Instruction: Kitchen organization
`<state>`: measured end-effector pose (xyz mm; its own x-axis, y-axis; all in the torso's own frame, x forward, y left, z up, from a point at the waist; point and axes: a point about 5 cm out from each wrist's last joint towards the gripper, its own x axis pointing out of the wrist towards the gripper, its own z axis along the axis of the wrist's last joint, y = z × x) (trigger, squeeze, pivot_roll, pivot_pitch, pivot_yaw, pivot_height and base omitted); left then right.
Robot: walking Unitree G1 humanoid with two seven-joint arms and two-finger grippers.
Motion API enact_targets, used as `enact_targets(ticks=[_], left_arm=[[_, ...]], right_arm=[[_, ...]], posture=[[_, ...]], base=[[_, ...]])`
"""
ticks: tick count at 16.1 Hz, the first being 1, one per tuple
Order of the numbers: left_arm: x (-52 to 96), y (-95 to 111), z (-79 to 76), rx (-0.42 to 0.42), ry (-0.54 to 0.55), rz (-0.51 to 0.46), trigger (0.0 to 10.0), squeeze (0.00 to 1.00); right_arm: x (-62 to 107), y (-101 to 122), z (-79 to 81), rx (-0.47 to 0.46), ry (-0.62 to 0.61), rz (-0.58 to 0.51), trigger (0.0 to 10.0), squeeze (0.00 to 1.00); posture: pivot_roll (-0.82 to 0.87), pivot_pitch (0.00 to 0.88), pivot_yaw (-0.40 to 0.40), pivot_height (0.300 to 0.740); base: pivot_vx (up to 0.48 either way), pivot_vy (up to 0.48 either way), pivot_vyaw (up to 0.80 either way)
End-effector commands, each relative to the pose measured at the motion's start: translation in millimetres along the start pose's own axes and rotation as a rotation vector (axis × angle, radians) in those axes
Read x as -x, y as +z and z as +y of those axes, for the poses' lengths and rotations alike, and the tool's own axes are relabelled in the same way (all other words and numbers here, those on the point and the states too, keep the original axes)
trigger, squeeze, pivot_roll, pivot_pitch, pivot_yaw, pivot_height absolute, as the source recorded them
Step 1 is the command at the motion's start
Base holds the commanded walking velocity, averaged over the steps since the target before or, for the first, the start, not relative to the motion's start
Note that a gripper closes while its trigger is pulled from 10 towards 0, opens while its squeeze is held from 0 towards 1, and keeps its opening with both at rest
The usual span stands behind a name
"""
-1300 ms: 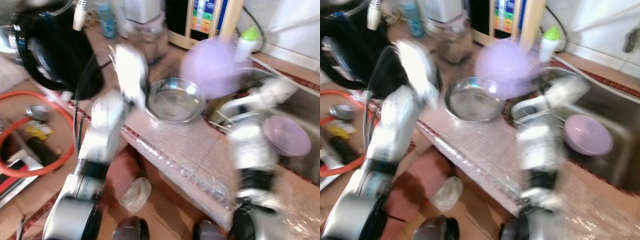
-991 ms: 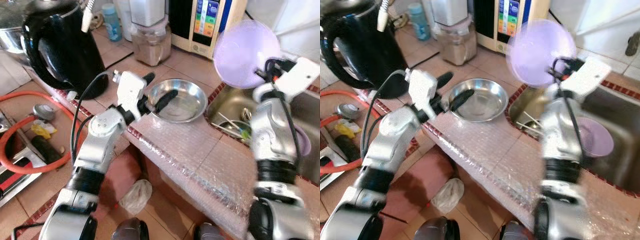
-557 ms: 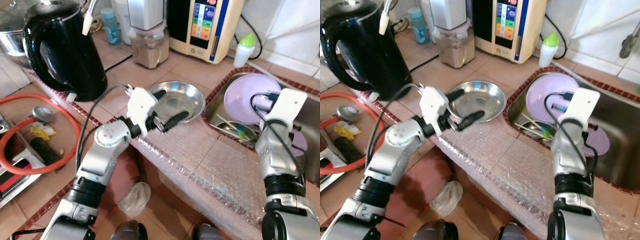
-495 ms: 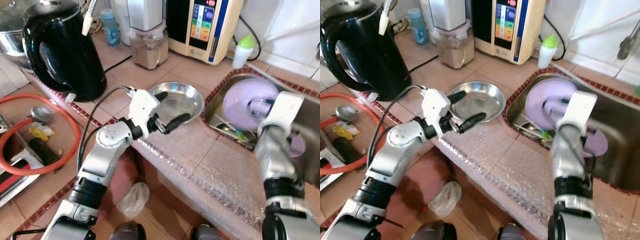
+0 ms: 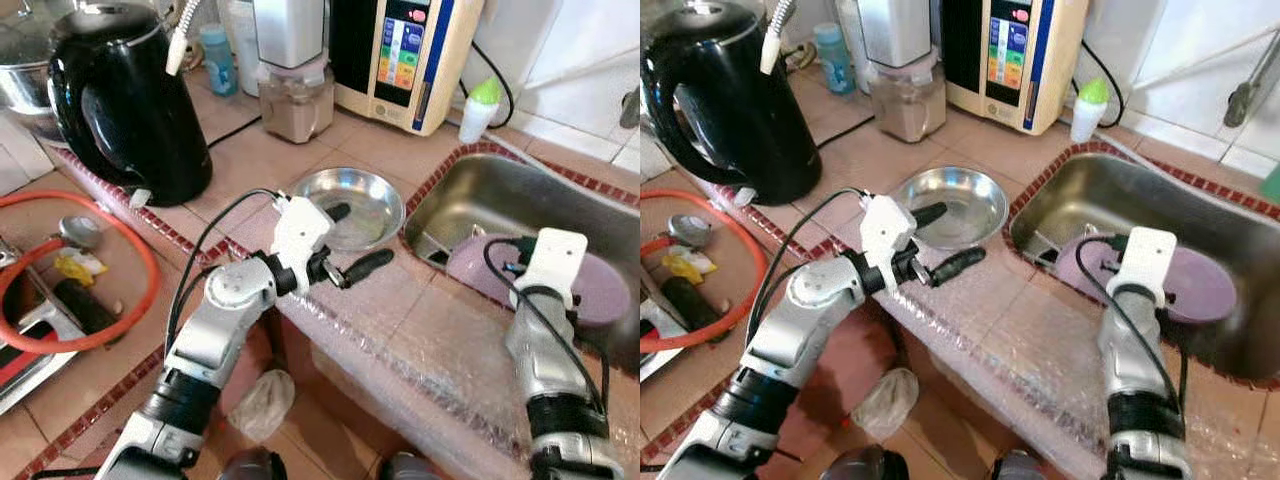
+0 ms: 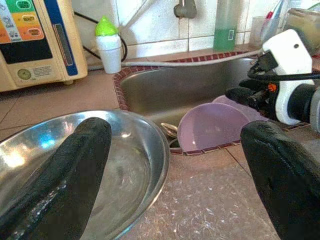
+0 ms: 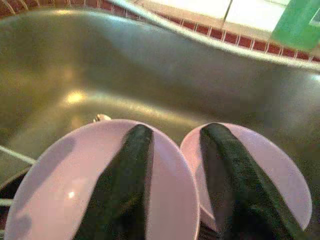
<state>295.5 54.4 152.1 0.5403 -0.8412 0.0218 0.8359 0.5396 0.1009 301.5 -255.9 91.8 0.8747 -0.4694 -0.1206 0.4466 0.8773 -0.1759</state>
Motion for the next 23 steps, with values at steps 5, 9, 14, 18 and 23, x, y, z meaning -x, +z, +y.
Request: enact_targets(ticks=[5, 9, 14, 18, 23], left_arm=[[13.8, 9.5, 41.3, 0.046, 0.36, -0.054, 10.0, 0.0], [29.4, 1.1, 82.3, 0.133, 0.633, -0.007, 10.0, 0.0], [27.2, -16.4, 104.5, 0.284, 0.689, 0.12, 10.0, 0.0], [8.2, -23.0, 105.3, 0.484, 0.601, 0.156, 10.0, 0.0], [4.0, -35.6, 99.2, 0.556, 0.534, 0.251, 0.0, 0.0]], right_arm=[[27.4, 20.5, 35.2, -0.064, 0.216, -0.147, 10.0, 1.0], [63.7, 41.4, 59.6, -0.119, 0.467, -0.273, 10.0, 1.0], [76.1, 53.5, 53.4, -0.194, 0.501, -0.294, 10.0, 0.0], [94.5, 62.3, 49.8, -0.185, 0.59, -0.33, 10.0, 0.0], [97.8, 62.7, 49.2, -0.18, 0.602, -0.317, 10.0, 0.0]], posture=[[-0.11, 0.055, 0.034, 0.74], [-0.13, 0.063, 0.044, 0.74], [-0.18, 0.073, 0.084, 0.74], [-0.23, 0.077, 0.11, 0.74], [-0.24, 0.074, 0.12, 0.74]], base=[[0.0, 0.0, 0.0], [0.0, 0.0, 0.0], [0.0, 0.0, 0.0], [0.0, 0.0, 0.0], [0.0, 0.0, 0.0]])
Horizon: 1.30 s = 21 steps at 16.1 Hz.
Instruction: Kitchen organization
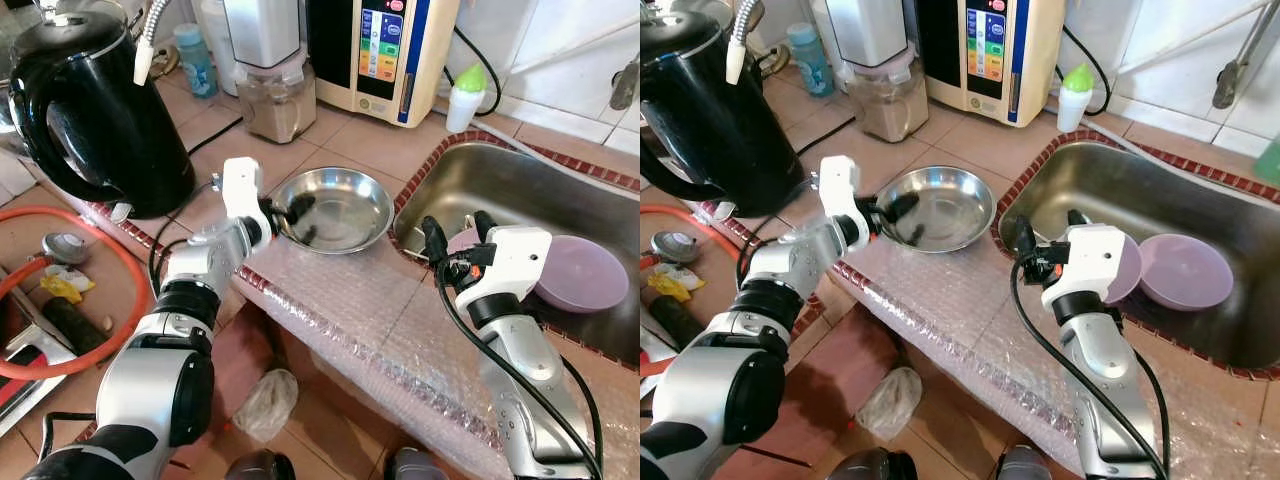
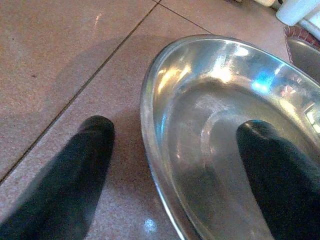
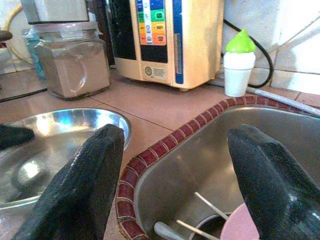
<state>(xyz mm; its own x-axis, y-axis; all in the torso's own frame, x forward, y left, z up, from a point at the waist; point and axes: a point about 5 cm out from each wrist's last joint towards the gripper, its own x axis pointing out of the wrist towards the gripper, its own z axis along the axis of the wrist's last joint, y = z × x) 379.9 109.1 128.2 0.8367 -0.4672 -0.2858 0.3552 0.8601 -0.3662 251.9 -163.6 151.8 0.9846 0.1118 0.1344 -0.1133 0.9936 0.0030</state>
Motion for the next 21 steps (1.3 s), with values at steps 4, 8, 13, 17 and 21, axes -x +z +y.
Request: enact_targets(ticks=[4, 8, 13, 17, 21], left_arm=[[4.2, -7.6, 12.8, 0.063, 0.019, 0.048, 0.0, 0.0], [6.1, -7.2, 15.0, 0.073, -0.013, 0.04, 0.0, 0.0], [6.9, -12.1, 16.8, 0.084, -0.018, 0.034, 0.0, 0.0], [5.6, -8.8, 14.1, 0.085, -0.034, -0.013, 0.0, 0.0], [4.7, 0.4, 6.0, 0.108, -0.107, -0.131, 0.0, 0.0]], right_arm=[[-1.5, 5.2, 4.3, 0.005, 0.041, -0.006, 10.0, 0.0], [-3.2, 4.1, 12.2, -0.021, 0.13, 0.016, 10.0, 0.0], [2.8, -4.9, 16.3, -0.037, 0.233, 0.094, 10.0, 0.0], [3.6, -11.1, 13.8, -0.009, 0.249, 0.144, 10.0, 0.0], [-1.5, -12.0, 8.5, -0.079, 0.186, 0.153, 10.0, 0.0]], posture=[[-0.23, 0.07, 0.118, 0.74], [-0.22, 0.059, 0.11, 0.74], [-0.22, 0.055, 0.103, 0.74], [-0.22, 0.056, 0.101, 0.74], [-0.22, 0.057, 0.095, 0.74]], base=[[0.0, 0.0, 0.0], [0.0, 0.0, 0.0], [0.0, 0.0, 0.0], [0.0, 0.0, 0.0], [0.0, 0.0, 0.0]])
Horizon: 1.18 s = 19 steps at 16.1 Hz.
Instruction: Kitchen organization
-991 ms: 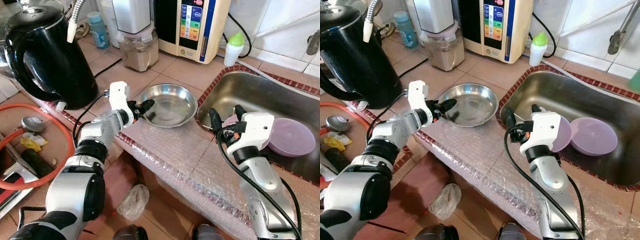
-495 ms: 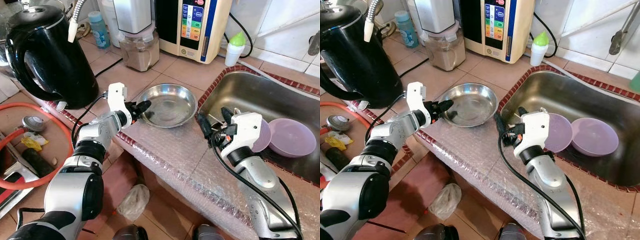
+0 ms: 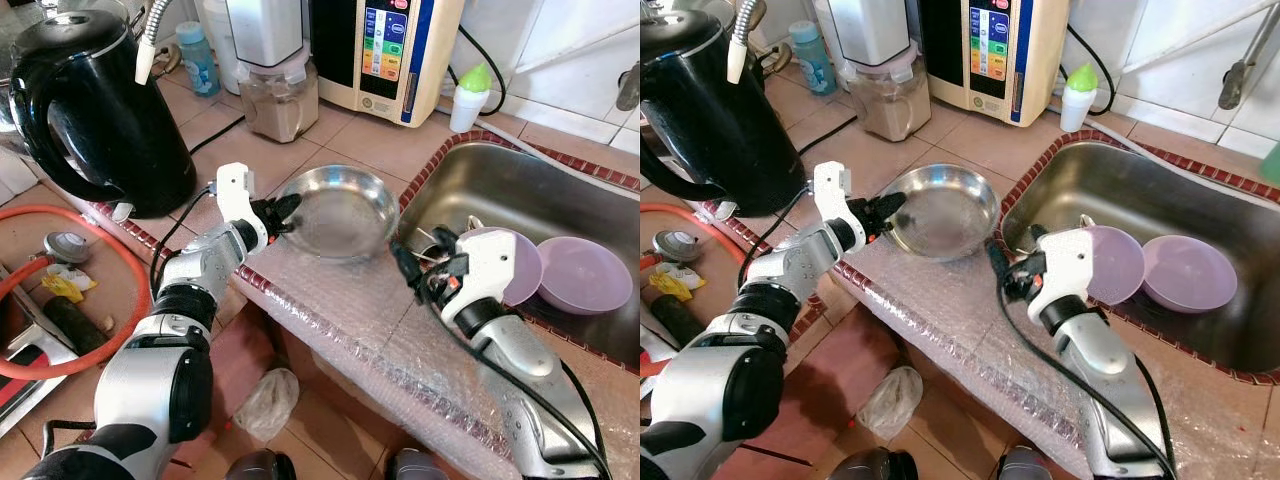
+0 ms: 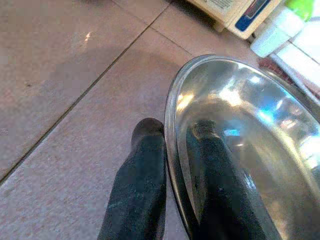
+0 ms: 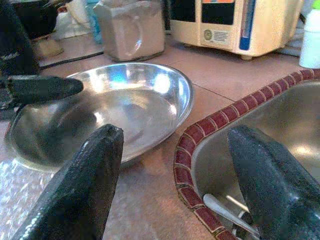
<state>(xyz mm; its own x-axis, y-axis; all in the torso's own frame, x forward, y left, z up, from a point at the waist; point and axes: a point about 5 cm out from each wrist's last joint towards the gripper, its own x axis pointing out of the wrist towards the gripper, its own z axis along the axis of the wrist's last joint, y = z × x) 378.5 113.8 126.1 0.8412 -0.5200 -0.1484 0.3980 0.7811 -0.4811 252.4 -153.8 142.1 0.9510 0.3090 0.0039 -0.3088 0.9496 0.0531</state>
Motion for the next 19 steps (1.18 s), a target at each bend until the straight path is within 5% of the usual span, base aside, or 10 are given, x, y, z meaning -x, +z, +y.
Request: enact_targets(ticks=[1, 4, 10, 11, 12, 19], left_arm=[[1.7, 2.3, -0.6, 0.005, -0.028, -0.039, 0.0, 0.0], [1.3, 5.7, -5.2, 0.032, -0.07, -0.102, 0.0, 0.0], [1.1, 16.6, -18.0, 0.032, -0.189, -0.186, 0.0, 0.0], [1.0, 17.6, -21.8, 0.03, -0.218, -0.197, 0.0, 0.0], [1.0, 17.9, -24.2, 0.022, -0.236, -0.204, 0.0, 0.0], [3.3, 28.1, -25.7, -0.021, -0.226, -0.277, 0.0, 0.0]], right_arm=[[-3.6, -1.8, -3.3, -0.065, -0.036, 0.014, 10.0, 0.0], [-14.7, -3.7, -9.0, -0.214, -0.094, 0.036, 10.0, 0.0], [-42.8, -5.1, -1.8, -0.304, -0.061, 0.051, 10.0, 0.0], [-47.4, -7.8, -0.1, -0.301, -0.064, 0.066, 8.0, 0.0], [-51.1, -9.3, 0.3, -0.31, -0.074, 0.072, 0.0, 0.0], [-55.4, -27.0, -25.6, -0.453, -0.265, 0.142, 0.0, 0.0]], posture=[[-0.22, 0.057, 0.095, 0.74], [-0.21, 0.06, 0.091, 0.74], [-0.19, 0.059, 0.09, 0.74], [-0.19, 0.059, 0.09, 0.74], [-0.19, 0.057, 0.089, 0.74], [-0.18, 0.046, 0.088, 0.74]], base=[[0.0, 0.0, 0.0], [0.0, 0.0, 0.0], [0.0, 0.0, 0.0], [0.0, 0.0, 0.0], [0.0, 0.0, 0.0], [0.0, 0.0, 0.0]])
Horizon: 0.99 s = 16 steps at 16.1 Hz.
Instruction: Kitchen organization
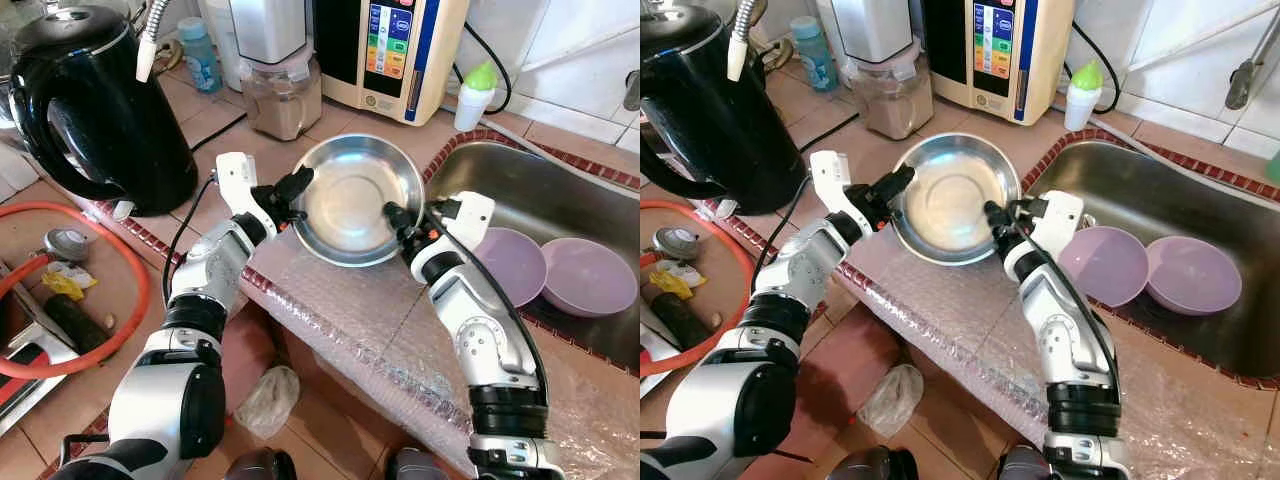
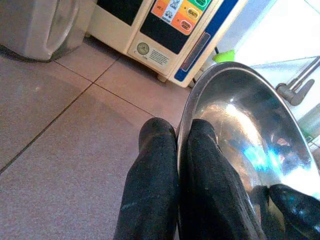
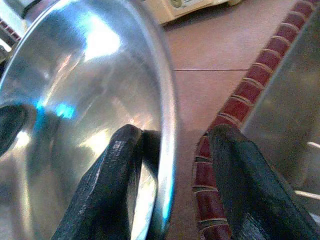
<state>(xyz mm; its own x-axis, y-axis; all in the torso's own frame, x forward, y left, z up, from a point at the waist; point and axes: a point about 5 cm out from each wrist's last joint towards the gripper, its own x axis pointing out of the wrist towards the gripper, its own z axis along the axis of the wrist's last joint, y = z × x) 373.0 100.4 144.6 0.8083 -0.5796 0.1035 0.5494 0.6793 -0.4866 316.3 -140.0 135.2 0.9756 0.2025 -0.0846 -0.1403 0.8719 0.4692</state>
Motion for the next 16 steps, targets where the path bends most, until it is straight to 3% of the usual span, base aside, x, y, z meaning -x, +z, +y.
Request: enact_targets(ticks=[1, 10, 14, 15, 16], left_arm=[[-1.4, 20.3, -3.9, -0.032, -0.04, -0.096, 0.0, 0.0], [-5.4, 26.3, -8.9, -0.085, -0.035, -0.133, 0.0, 0.0], [-10.2, 18.8, -15.9, -0.14, -0.038, -0.09, 0.0, 0.0], [-12.5, 18.2, -22.2, -0.177, -0.076, -0.078, 4.3, 0.8], [-13.8, 18.3, -27.0, -0.184, -0.103, -0.078, 4.9, 1.0]], right_arm=[[6.3, -10.6, -29.2, -0.018, -0.162, 0.055, 0.0, 0.0], [7.1, -11.5, -35.8, -0.053, -0.192, 0.055, 0.0, 0.0], [6.7, -10.7, -37.7, -0.094, -0.208, 0.045, 0.0, 0.0], [5.3, -8.6, -38.0, -0.1, -0.214, 0.034, 0.0, 0.0], [4.5, -7.8, -38.0, -0.104, -0.216, 0.03, 0.0, 0.0]], posture=[[-0.17, 0.043, 0.087, 0.74], [-0.18, 0.037, 0.092, 0.74], [-0.18, 0.037, 0.093, 0.74], [-0.18, 0.036, 0.094, 0.74], [-0.17, 0.034, 0.092, 0.74]], base=[[0.0, 0.0, 0.0], [0.0, 0.0, 0.0], [0.0, 0.0, 0.0], [0.0, 0.0, 0.0], [0.0, 0.0, 0.0]])
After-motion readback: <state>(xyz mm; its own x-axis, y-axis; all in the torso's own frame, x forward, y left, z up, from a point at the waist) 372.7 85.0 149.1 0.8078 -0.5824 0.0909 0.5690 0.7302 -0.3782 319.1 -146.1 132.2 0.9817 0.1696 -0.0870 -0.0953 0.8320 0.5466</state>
